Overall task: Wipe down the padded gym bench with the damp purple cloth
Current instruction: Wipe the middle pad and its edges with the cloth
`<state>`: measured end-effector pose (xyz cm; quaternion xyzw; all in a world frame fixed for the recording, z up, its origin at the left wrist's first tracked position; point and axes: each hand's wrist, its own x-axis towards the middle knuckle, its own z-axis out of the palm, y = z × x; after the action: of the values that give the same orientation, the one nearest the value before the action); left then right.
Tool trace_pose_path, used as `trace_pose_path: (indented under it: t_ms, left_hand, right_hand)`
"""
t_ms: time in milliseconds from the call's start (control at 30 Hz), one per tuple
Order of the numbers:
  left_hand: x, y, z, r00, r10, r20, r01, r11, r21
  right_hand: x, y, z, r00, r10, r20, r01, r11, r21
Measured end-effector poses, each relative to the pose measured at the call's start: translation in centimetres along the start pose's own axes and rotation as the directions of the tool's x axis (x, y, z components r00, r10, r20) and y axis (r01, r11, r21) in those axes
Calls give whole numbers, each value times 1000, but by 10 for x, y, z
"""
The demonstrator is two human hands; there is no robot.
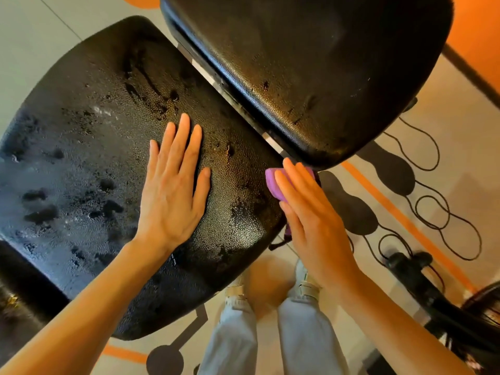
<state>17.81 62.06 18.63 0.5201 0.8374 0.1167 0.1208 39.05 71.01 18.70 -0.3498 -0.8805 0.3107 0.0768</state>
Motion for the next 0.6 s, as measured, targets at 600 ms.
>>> trace_pose_path:
  t_ms: [600]
  left_hand:
    - [1, 2, 0, 1000, 1, 5, -1, 1000, 3]
  right_hand:
    - [110, -31, 22, 976, -198, 91, 205, 975, -82]
